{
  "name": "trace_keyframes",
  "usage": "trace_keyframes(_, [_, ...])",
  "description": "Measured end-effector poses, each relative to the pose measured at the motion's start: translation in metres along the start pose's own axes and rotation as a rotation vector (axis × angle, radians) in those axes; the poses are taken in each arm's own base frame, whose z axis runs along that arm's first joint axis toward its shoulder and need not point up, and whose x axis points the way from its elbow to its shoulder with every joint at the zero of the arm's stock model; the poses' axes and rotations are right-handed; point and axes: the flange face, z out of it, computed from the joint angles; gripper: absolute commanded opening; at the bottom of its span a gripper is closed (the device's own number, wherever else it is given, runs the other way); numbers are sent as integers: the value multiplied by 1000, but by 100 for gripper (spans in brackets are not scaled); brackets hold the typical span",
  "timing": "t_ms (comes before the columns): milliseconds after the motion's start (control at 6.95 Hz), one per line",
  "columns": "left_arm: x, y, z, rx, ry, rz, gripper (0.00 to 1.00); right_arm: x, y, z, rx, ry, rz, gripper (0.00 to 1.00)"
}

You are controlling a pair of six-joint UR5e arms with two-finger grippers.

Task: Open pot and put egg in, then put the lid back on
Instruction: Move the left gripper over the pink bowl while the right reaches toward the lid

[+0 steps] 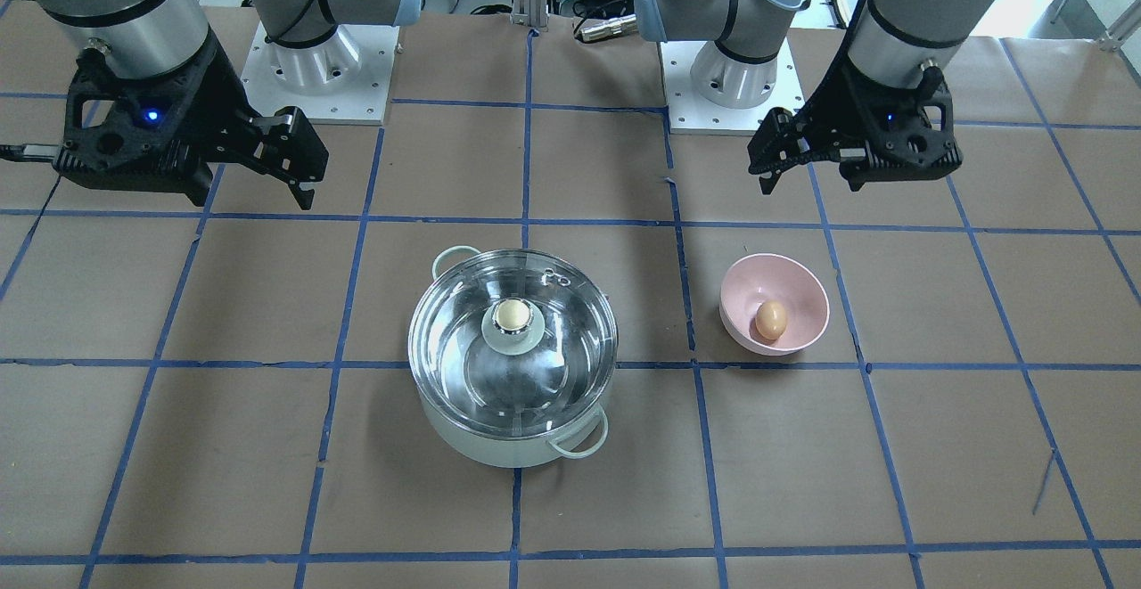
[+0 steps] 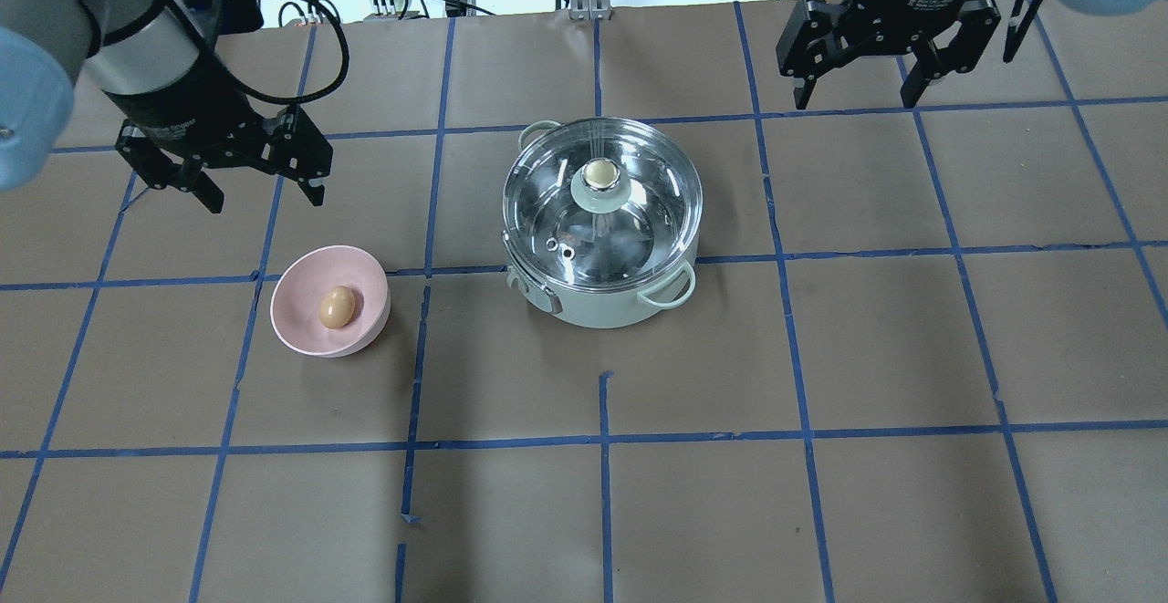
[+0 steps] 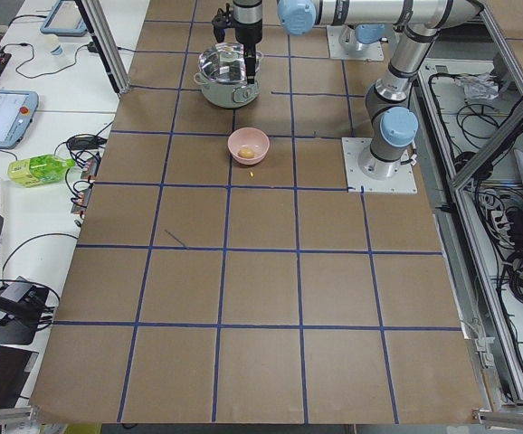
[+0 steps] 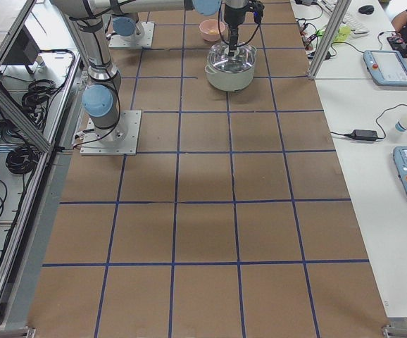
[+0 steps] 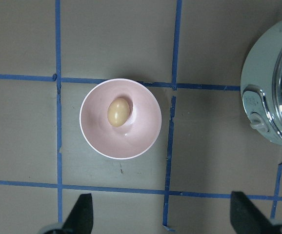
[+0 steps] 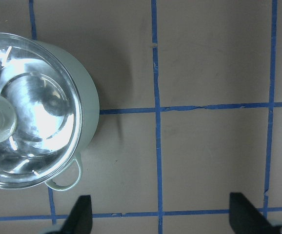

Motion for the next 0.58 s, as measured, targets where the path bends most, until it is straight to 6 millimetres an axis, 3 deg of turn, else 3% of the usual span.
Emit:
trace_keyframes(288, [-25,-5,76,24,4,17,100,-4,-6,5,-4,-4,12,100])
trace_keyframes(575, [-33,-14,117,67,-1,36,98,-35,-23,21,10,-15,66,100])
